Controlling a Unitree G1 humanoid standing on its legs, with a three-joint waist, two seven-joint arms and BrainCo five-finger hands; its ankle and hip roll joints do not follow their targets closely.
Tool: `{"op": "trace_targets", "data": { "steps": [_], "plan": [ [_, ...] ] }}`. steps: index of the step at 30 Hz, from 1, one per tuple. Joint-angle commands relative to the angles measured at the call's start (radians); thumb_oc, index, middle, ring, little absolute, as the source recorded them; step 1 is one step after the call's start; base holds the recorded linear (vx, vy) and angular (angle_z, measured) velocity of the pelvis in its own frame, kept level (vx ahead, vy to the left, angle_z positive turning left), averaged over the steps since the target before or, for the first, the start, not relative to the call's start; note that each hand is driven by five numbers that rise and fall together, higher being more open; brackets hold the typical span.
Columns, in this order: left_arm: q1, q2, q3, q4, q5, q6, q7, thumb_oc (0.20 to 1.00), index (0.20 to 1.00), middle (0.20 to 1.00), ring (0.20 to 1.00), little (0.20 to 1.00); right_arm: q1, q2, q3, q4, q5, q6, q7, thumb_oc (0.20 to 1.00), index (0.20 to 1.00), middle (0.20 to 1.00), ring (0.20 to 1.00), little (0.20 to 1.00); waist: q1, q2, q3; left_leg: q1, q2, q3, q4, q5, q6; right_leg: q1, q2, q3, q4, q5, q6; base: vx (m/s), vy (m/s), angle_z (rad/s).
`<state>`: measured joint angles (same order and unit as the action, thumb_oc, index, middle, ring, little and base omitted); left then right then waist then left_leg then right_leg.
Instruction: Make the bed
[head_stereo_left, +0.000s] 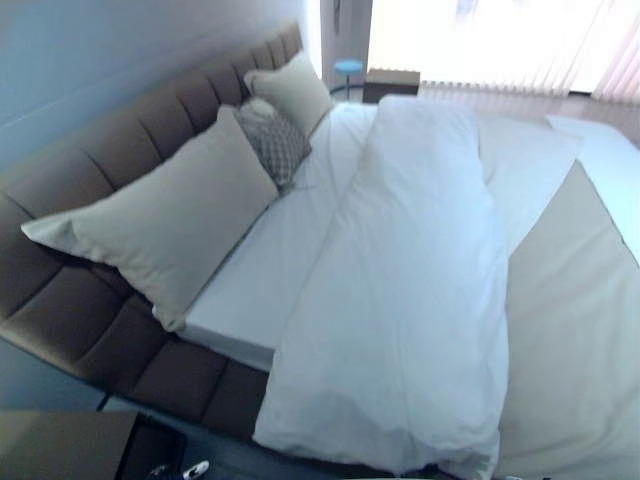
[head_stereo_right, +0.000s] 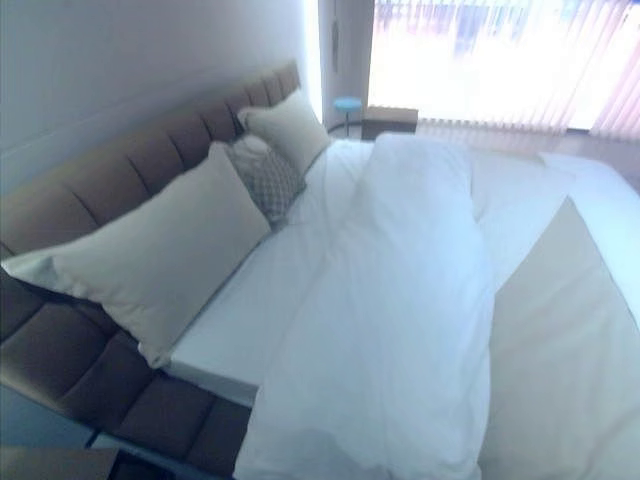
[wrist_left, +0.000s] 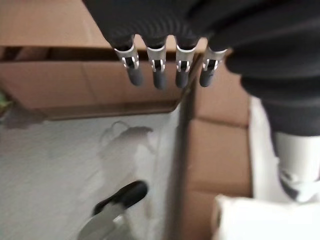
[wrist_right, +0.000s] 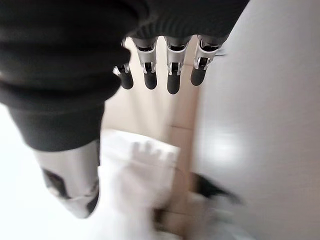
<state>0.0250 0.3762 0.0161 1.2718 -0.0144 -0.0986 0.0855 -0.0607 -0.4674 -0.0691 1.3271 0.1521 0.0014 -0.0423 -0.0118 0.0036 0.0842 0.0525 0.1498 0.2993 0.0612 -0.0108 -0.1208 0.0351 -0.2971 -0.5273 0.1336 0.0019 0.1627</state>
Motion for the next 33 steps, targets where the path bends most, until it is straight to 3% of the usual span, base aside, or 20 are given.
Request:
{"op": "trace_targets", "data": {
  "steps": [1, 5, 6, 7, 11, 15, 17, 18, 19, 20, 25, 29, 33],
  "plan": [
    [0.000, 0.054, 0.055, -0.095, -0.022, -0.055, 0.058, 1.000, 1.000, 1.000, 1.000, 1.000, -0.097, -0.045, -0.062, -0.032, 0.056, -0.043, -0.105, 1.000, 1.000, 1.000, 1.000, 1.000, 0.014, -0.010, 0.032, 0.007, -0.007, -0.027, 0.023, -0.002, 0.013, -0.014, -0.012, -0.031, -0.029, 0.073, 0.041, 0.05, 0.023, -0.03],
    [0.107, 0.068, 0.167, -0.517, -0.146, -0.133, 0.137, 1.000, 1.000, 1.000, 1.000, 1.000, -0.013, -0.012, -0.139, -0.486, 0.130, -0.140, -0.196, 1.000, 1.000, 1.000, 1.000, 1.000, 0.011, -0.014, 0.018, 0.020, -0.016, -0.015, 0.028, 0.004, 0.026, -0.004, -0.024, -0.035, -0.027, 0.083, 0.031, 0.01, 0.002, -0.01],
    [0.107, 0.068, 0.167, -0.518, -0.146, -0.133, 0.137, 1.000, 1.000, 1.000, 1.000, 1.000, -0.013, -0.012, -0.139, -0.487, 0.130, -0.139, -0.197, 1.000, 1.000, 1.000, 1.000, 1.000, 0.011, -0.014, 0.018, 0.020, -0.016, -0.015, 0.028, 0.004, 0.026, -0.004, -0.024, -0.035, -0.027, 0.082, 0.031, 0.05, 0.010, -0.07],
    [0.125, 0.059, 0.208, -0.707, -0.214, -0.183, 0.145, 1.000, 1.000, 1.000, 1.000, 1.000, 0.037, 0.007, -0.132, -0.733, 0.120, -0.196, -0.174, 1.000, 1.000, 1.000, 1.000, 1.000, 0.007, -0.016, 0.016, 0.028, -0.016, -0.017, 0.035, -0.005, 0.029, -0.001, -0.026, -0.030, -0.018, 0.076, 0.030, 0.05, 0.006, -0.08],
    [0.075, 0.048, 0.173, -1.040, -0.341, -0.252, 0.086, 1.000, 1.000, 1.000, 1.000, 1.000, 0.006, 0.043, -0.094, -0.942, 0.200, -0.268, -0.107, 1.000, 1.000, 1.000, 1.000, 1.000, 0.002, -0.017, 0.018, 0.042, -0.025, -0.012, 0.023, -0.010, 0.031, 0.006, -0.030, -0.033, -0.021, 0.081, 0.029, 0.05, 0.014, -0.07],
    [-0.037, 0.049, 0.082, -1.202, -0.430, -0.278, -0.001, 1.000, 1.000, 1.000, 1.000, 1.000, -0.084, 0.033, 0.031, -1.079, 0.152, -0.268, -0.056, 1.000, 1.000, 1.000, 1.000, 1.000, -0.001, -0.013, 0.054, 0.020, -0.038, -0.007, 0.022, -0.008, 0.038, -0.035, -0.049, -0.029, 0.001, 0.098, 0.032, -0.03, 0.028, -0.05],
    [-0.084, 0.044, 0.045, -1.221, -0.467, -0.287, -0.020, 1.000, 1.000, 1.000, 1.000, 1.000, -0.120, 0.037, 0.061, -1.095, 0.170, -0.266, -0.041, 1.000, 1.000, 1.000, 1.000, 1.000, -0.002, -0.013, 0.076, 0.006, -0.040, -0.007, 0.031, -0.008, 0.040, -0.053, -0.055, -0.027, 0.013, 0.097, 0.031, -0.10, 0.013, -0.12],
    [-0.151, 0.031, -0.022, -1.233, -0.518, -0.289, -0.038, 1.000, 1.000, 1.000, 1.000, 1.000, -0.175, 0.054, 0.109, -1.114, 0.225, -0.268, -0.013, 1.000, 1.000, 1.000, 1.000, 1.000, -0.006, -0.013, 0.106, -0.017, -0.041, -0.008, 0.047, -0.008, 0.041, -0.073, -0.061, -0.026, 0.023, 0.099, 0.029, -0.15, 0.004, -0.14],
    [-0.234, 0.024, -0.084, -1.237, -0.513, -0.287, -0.031, 1.000, 1.000, 1.000, 1.000, 1.000, -0.234, 0.067, 0.149, -1.114, 0.245, -0.268, -0.016, 1.000, 1.000, 1.000, 1.000, 1.000, -0.008, -0.008, 0.152, -0.051, -0.041, -0.012, 0.077, -0.011, 0.043, -0.097, -0.071, -0.028, 0.042, 0.097, 0.025, -0.09, 0.001, -0.11],
    [-0.233, 0.025, -0.084, -1.236, -0.514, -0.287, -0.031, 1.000, 1.000, 1.000, 1.000, 1.000, -0.234, 0.068, 0.150, -1.113, 0.245, -0.267, -0.015, 1.000, 1.000, 1.000, 1.000, 1.000, -0.007, -0.004, 0.150, -0.043, -0.037, -0.024, 0.078, -0.028, 0.035, -0.092, -0.065, -0.013, 0.049, 0.081, 0.039, -0.08, 0.002, -0.12],
    [-0.505, 0.000, -0.271, -1.173, -0.465, -0.312, 0.024, 1.000, 1.000, 1.000, 1.000, 1.000, -0.463, 0.129, 0.279, -1.047, 0.273, -0.275, -0.065, 1.000, 1.000, 1.000, 1.000, 1.000, -0.012, 0.004, 0.275, -0.144, -0.023, -0.016, 0.143, -0.028, 0.033, -0.198, -0.095, 0.002, 0.094, 0.087, 0.035, -0.16, 0.003, -0.10],
    [-0.728, -0.065, -0.406, -1.032, -0.629, -0.307, -0.001, 1.000, 1.000, 1.000, 1.000, 1.000, -0.636, 0.152, 0.366, -0.942, 0.427, -0.276, -0.050, 1.000, 1.000, 1.000, 1.000, 1.000, -0.020, -0.009, 0.371, -0.297, -0.001, -0.031, 0.240, -0.029, 0.030, -0.330, -0.109, 0.022, 0.147, 0.086, 0.023, -0.24, -0.060, -0.06],
    [-0.857, -0.132, -0.486, -0.863, -0.844, -0.239, -0.079, 1.000, 1.000, 1.000, 1.000, 1.000, -0.761, 0.188, 0.426, -0.859, 0.607, -0.258, -0.004, 1.000, 1.000, 1.000, 1.000, 1.000, -0.040, -0.016, 0.435, -0.460, 0.016, -0.034, 0.319, -0.026, 0.027, -0.487, -0.123, 0.042, 0.215, 0.078, 0.012, -0.20, -0.053, 0.07]
  ]
}}
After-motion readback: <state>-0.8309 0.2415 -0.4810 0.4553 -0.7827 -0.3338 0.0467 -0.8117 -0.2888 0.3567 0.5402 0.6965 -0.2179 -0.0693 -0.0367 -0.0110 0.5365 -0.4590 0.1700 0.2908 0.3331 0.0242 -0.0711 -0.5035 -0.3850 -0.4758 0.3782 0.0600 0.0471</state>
